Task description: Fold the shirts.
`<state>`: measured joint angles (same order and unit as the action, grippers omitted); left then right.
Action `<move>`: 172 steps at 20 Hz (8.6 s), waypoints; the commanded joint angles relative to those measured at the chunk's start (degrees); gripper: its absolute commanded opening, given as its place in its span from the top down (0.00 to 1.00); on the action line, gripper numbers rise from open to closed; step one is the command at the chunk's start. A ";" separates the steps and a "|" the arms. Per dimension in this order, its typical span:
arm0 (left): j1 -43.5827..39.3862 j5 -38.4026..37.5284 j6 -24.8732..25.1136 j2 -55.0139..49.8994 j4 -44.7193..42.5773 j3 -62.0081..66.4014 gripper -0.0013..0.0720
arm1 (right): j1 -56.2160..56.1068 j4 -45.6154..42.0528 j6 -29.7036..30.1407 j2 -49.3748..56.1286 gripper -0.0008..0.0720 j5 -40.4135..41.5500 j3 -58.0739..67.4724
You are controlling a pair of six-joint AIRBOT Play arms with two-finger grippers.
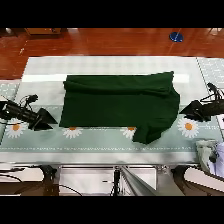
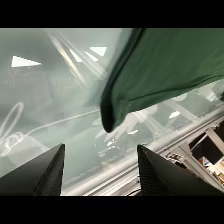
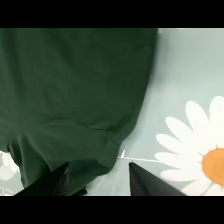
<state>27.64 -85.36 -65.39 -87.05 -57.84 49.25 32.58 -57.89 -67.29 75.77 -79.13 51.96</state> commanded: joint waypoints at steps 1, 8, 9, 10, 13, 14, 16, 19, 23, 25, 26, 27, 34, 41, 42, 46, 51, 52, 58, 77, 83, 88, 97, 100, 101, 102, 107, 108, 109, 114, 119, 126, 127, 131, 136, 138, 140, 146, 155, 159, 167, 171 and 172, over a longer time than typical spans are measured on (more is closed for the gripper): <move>-2.56 4.35 -0.76 -0.22 -0.61 -2.43 0.24 | 0.11 2.19 0.26 -0.42 0.36 0.59 -0.55; -11.32 16.57 -3.28 -1.51 2.62 -2.47 0.65 | 0.11 2.54 0.24 -0.42 0.36 -0.90 -0.55; -11.76 16.90 -3.34 -1.79 2.60 -2.47 0.81 | 0.11 2.56 0.24 -0.42 0.36 -1.22 -0.55; -11.87 16.61 -3.32 -1.92 2.60 -2.47 0.93 | 0.11 2.54 0.24 -0.42 0.36 -1.64 -0.55; -11.58 15.21 -3.23 -1.90 2.56 -2.47 0.95 | 0.11 2.49 0.26 -0.42 0.36 -2.01 -0.55; -11.58 14.75 -3.21 -1.90 2.56 -2.47 0.95 | 0.11 2.45 0.28 -0.42 0.36 -2.03 -0.55; -11.58 14.03 -3.19 -1.90 2.58 -2.47 0.95 | 0.11 1.46 1.75 -0.42 0.32 -2.58 -0.59; -11.58 13.75 -3.19 -1.90 2.58 -2.47 0.95 | 0.11 1.20 4.85 -0.42 0.26 -3.89 -2.75; -11.58 13.16 -3.19 -1.90 2.60 -2.47 0.95 | 0.09 1.22 5.01 -0.42 0.28 0.28 -8.11; -11.58 13.11 -3.19 -1.90 2.60 -2.47 0.95 | 0.04 1.33 4.98 -0.39 0.28 3.15 -10.49; -11.58 13.09 -3.19 -1.90 2.60 -2.47 0.95 | 0.04 1.44 4.98 -0.39 0.28 4.48 -11.91; -11.58 13.09 -3.19 -1.90 2.60 -2.47 0.95 | -0.07 1.51 5.01 -0.39 0.28 5.77 -13.14; -11.58 13.14 -3.17 -1.90 2.62 -2.47 0.95 | -7.13 7.08 4.22 -0.22 0.42 19.52 -19.37; -11.58 11.08 -2.71 -0.48 2.71 -1.46 0.95 | -9.90 7.87 3.10 -7.67 0.96 17.35 -16.76; -11.58 9.46 -1.73 0.46 3.19 -0.35 0.95 | -8.41 7.87 3.10 -10.88 0.96 16.31 -15.50; -11.58 7.93 -0.68 7.69 5.77 3.98 0.95 | -4.83 7.96 3.08 -20.92 0.96 16.15 -11.04; -11.72 11.28 0.17 10.43 20.74 7.78 0.95 | -8.98 12.92 3.04 -21.29 0.96 22.10 -8.52; -11.72 12.66 0.22 10.34 21.40 8.85 0.95 | -10.25 12.92 2.84 -21.00 0.96 24.70 -7.72; -11.87 19.41 0.22 7.43 21.49 18.21 0.95 | -15.15 12.79 1.46 -9.25 0.96 31.21 4.35; -16.61 28.74 -3.23 -18.47 21.51 35.47 0.95 | -21.24 12.81 -1.20 21.22 0.96 48.48 21.42; -17.94 29.24 -3.43 -21.29 21.51 35.87 0.31 | -22.45 14.49 -0.96 22.12 0.71 49.59 21.42; -11.34 23.93 -3.41 -18.21 21.42 39.56 0.30 | -16.31 8.70 -1.31 13.51 0.52 49.48 21.59; -5.49 11.47 -3.28 -13.94 21.40 41.03 0.30 | -1.90 6.84 -6.69 18.99 0.18 17.97 24.15; -6.62 10.60 -3.26 -13.97 21.42 41.03 0.30 | -3.17 15.65 -1.57 24.02 0.18 16.41 24.15; -6.86 10.29 -3.23 -13.97 21.40 41.03 0.31 | -4.02 18.03 -0.55 25.20 0.18 17.31 24.15; -7.15 10.12 -3.23 -13.97 21.40 41.03 0.31 | -5.05 19.76 -0.52 26.32 0.18 19.19 24.15; -8.37 8.76 -3.21 -13.97 21.40 41.03 0.32 | -10.29 22.32 -0.50 30.47 0.18 23.85 24.17; -8.50 8.76 -3.21 -13.97 21.40 41.03 0.32 | -11.39 22.53 -0.48 31.19 0.18 23.69 24.17; -8.61 8.76 -3.21 -13.97 21.40 41.03 0.32 | -12.48 23.06 -0.48 31.89 0.19 23.63 24.17; -8.92 8.74 -3.21 -13.97 21.40 41.03 0.32 | -16.74 23.47 1.29 32.98 0.76 23.50 27.85; -9.77 8.46 -3.32 -13.03 21.49 41.05 0.59 | -15.21 18.75 -1.44 30.45 0.96 10.08 38.99; -20.41 5.77 -4.98 -9.99 29.92 41.11 0.95 | -14.78 -1.27 -7.65 18.69 0.96 1.29 42.56; -23.10 6.49 -5.35 -10.01 33.11 41.09 0.95 | -14.78 -2.95 -8.04 17.68 0.96 -0.24 42.56; -35.69 12.66 -7.93 -10.21 35.63 41.09 0.95 | -14.78 -5.27 -8.87 14.99 0.96 -4.92 42.53; -48.63 21.29 -10.60 -12.28 35.60 41.09 0.95 | -15.06 -5.20 -9.16 12.76 0.96 -6.49 42.53; -51.87 23.45 -12.57 -14.25 35.60 41.09 0.95 | -15.06 -5.29 -9.64 12.33 0.96 -7.43 42.53; -54.90 25.77 -13.62 -16.35 35.63 41.09 0.95 | -15.06 -5.29 -9.70 12.09 0.96 -8.85 42.53; -59.78 32.59 -16.61 -21.66 35.63 41.09 0.95 | -15.06 -5.70 -10.29 10.23 0.96 -10.12 42.53; -64.02 37.92 -19.98 -25.79 35.39 41.09 0.95 | -15.30 -5.11 -11.61 6.21 0.96 -11.32 42.53; -69.05 44.41 -22.77 -27.04 35.45 41.13 0.95 | -17.14 -5.14 -11.82 2.93 0.96 -11.65 42.53; -73.64 44.87 -23.82 -32.20 39.47 46.25 0.95 | -22.58 -5.51 -12.44 0.37 0.96 -11.52 42.53; -65.42 36.68 -15.17 -27.71 36.94 46.29 0.95 | -23.12 -5.07 -14.14 0.37 0.96 -9.42 42.53; -62.07 33.57 -13.51 -24.90 33.31 46.29 0.95 | -24.02 -5.16 -14.21 0.44 0.96 -8.33 42.53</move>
<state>-39.99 -45.34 -84.47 -115.70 -20.10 95.22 9.76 -63.18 -80.64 76.25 -89.62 94.45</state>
